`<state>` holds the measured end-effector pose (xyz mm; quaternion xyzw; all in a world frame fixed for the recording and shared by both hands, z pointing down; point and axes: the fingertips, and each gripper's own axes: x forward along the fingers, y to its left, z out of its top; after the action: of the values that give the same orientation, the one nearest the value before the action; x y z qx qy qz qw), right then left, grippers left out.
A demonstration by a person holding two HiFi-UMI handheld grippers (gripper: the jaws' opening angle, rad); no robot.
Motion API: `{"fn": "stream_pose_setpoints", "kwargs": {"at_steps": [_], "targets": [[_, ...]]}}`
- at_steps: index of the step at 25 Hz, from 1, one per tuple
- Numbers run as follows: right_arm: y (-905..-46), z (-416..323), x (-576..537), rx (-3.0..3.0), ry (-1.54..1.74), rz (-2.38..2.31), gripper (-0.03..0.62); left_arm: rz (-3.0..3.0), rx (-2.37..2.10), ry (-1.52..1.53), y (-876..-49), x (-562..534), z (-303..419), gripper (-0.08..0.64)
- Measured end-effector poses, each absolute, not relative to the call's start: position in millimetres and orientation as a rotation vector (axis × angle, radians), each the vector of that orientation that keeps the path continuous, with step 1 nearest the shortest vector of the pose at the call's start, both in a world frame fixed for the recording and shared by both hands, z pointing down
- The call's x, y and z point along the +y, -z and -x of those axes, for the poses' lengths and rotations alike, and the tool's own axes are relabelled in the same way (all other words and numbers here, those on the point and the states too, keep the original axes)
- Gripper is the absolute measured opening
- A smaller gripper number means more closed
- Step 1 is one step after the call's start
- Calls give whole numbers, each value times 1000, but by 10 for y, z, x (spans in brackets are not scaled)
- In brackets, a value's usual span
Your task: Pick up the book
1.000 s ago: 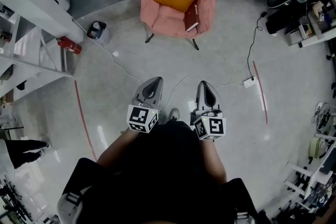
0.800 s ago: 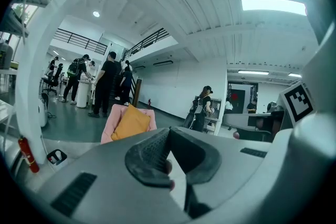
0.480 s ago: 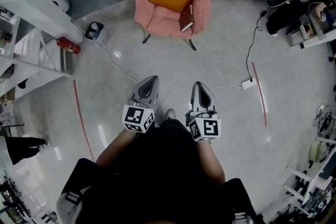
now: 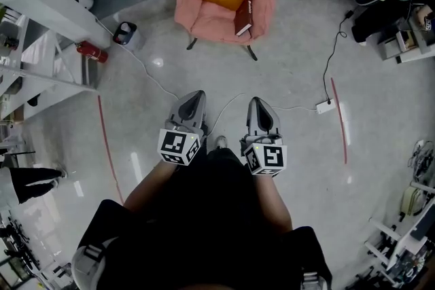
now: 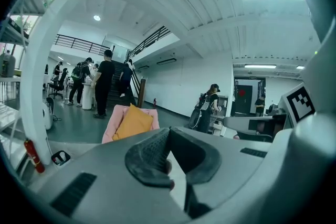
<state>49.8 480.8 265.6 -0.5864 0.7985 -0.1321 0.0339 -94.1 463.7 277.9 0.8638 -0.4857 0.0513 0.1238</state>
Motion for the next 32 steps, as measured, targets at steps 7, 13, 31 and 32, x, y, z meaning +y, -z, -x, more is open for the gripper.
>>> {"fn": "stream_pose_setpoints", "kwargs": {"at_steps": [7,13,31,32], "targets": [[-2711,-517,4517,2460,396,1828,2,-2537,-1391,-132,-2824,4316,869,6],[-2780,-424,4034,2461,381,1868,2,-2552,-1363,-112,-2879,3775,923,6],[-2861,1,2523,2379,385,2006,2,-2630,-1238,-117,-2923,2169,1363,6],[-2859,30,2455,2372,387,2015,2,-2637,-1235,-116,-2912,2107,1399,6]]}}
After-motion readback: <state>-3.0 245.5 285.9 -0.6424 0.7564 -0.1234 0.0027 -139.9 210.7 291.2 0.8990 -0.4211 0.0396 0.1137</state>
